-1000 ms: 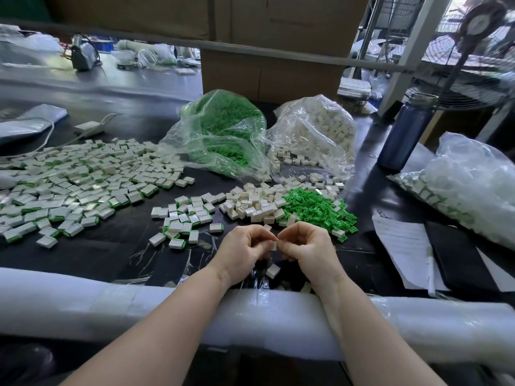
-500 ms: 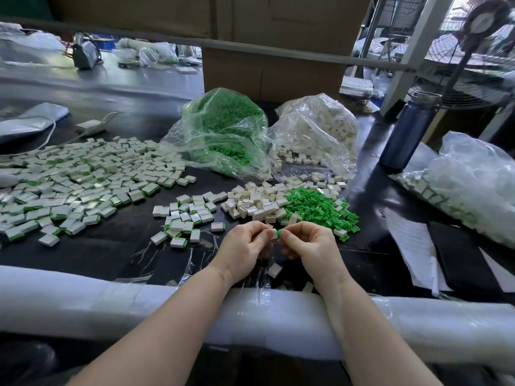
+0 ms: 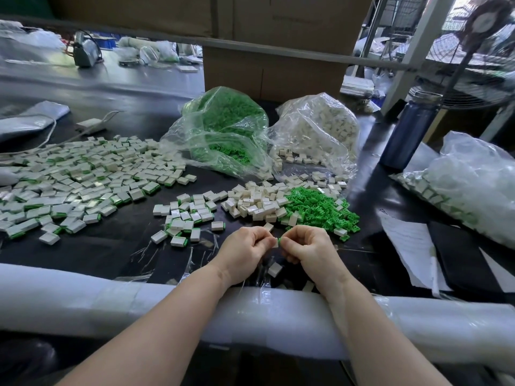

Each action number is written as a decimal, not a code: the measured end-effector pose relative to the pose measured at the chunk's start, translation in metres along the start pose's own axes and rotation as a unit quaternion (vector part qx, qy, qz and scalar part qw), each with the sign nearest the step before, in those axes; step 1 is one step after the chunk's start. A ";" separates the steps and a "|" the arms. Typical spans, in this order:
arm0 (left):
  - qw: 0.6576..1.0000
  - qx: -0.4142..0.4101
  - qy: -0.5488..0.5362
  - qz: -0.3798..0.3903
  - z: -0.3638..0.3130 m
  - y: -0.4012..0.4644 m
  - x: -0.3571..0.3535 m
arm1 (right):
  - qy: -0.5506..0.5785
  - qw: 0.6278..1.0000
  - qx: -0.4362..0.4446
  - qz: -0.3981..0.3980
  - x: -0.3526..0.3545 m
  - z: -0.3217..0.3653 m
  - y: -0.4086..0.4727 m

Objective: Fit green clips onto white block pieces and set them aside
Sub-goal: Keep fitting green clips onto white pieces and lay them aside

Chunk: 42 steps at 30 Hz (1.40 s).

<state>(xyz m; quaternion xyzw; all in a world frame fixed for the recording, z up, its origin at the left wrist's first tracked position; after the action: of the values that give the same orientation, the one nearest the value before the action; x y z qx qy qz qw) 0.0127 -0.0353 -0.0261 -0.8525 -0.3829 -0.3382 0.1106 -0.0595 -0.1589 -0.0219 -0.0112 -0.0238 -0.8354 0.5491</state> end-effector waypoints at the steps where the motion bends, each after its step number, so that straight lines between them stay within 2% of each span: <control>1: 1.000 -0.001 -0.006 -0.002 0.000 0.000 0.000 | 0.004 1.000 0.006 -0.004 0.000 0.000 0.000; 9: 0.994 -0.013 -0.099 -0.046 0.001 0.001 -0.003 | 0.058 0.996 0.041 -0.054 -0.001 0.002 0.000; 17: 0.995 -0.007 -0.071 -0.065 0.002 0.001 -0.003 | 0.075 0.995 0.036 -0.052 0.001 0.001 0.000; 24: 0.998 0.002 -0.043 -0.037 0.001 0.002 -0.002 | 0.019 0.998 0.031 -0.056 0.000 -0.003 0.002; 35: 0.999 0.013 0.027 -0.024 0.002 -0.001 -0.002 | -0.046 0.999 0.008 -0.013 -0.001 -0.001 0.001; 42: 0.999 -0.004 -0.003 -0.042 0.002 0.001 -0.004 | -0.014 0.999 0.031 -0.039 -0.003 -0.001 0.001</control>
<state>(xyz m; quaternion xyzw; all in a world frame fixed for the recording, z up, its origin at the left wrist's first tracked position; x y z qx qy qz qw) 0.0125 -0.0373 -0.0299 -0.8373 -0.4168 -0.3418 0.0918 -0.0571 -0.1562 -0.0227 -0.0048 -0.0573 -0.8549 0.5156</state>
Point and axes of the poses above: each hand's wrist, its own y-axis towards the middle knuckle, its own x-axis out of the back of the hand, z = x × y, the point moved 2 cm from there along y, towards the middle knuckle, and after that the axes turned 11 degrees about y, right-handed, at the moved point
